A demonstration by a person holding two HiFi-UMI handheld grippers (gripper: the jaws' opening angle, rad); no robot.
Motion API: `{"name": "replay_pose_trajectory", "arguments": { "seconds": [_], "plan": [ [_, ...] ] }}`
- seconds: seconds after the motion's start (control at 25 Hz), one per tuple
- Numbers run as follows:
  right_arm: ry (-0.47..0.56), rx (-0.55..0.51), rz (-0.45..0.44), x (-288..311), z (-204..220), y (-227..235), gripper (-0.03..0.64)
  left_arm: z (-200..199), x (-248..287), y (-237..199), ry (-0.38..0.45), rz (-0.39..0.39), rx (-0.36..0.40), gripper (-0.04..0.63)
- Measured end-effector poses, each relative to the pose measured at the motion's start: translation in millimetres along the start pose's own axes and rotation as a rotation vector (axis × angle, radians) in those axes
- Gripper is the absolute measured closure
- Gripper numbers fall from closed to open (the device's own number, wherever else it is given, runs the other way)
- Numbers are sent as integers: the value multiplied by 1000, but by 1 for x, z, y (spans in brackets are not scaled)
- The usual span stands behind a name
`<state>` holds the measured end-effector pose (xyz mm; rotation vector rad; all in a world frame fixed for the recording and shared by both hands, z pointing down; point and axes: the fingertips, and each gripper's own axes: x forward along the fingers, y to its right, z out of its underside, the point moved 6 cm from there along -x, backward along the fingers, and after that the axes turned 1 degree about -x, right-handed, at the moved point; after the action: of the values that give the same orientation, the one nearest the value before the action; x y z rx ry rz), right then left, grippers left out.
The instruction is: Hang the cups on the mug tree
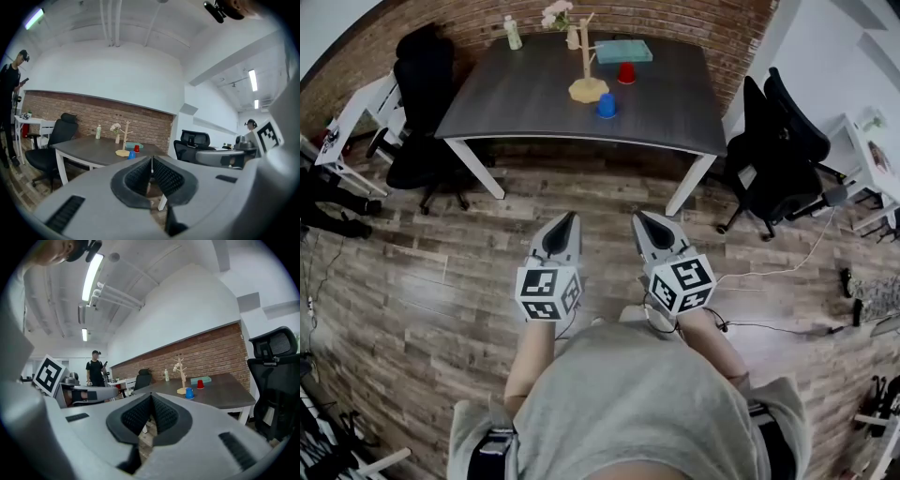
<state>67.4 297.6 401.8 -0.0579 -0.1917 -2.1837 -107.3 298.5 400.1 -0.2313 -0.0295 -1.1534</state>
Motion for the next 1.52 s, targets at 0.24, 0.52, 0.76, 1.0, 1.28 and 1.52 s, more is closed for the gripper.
{"name": "replay_pose_trajectory", "arguments": {
  "seconds": [0.24, 0.52, 0.76, 1.0, 1.28, 1.52],
  "plan": [
    [-43, -13, 8, 6, 7, -13, 618, 3, -8, -13, -18, -2, 2, 580],
    [-57, -3, 27, 12, 12, -10, 617, 4, -3, -19, -23, 36, 7, 578],
    [-61, 6, 44, 27, 13, 2, 577, 2, 12, -26, -31, 83, 1, 486],
    [-61, -4, 26, 60, 12, 20, 474, 3, 40, -44, -46, 83, 5, 399],
    [-51, -6, 17, 109, 6, 58, 407, -1, 92, -72, -39, 53, 0, 377],
    [-64, -16, 5, 160, -10, 105, 373, -17, 151, -91, -44, 30, 2, 373]
  ]
}}
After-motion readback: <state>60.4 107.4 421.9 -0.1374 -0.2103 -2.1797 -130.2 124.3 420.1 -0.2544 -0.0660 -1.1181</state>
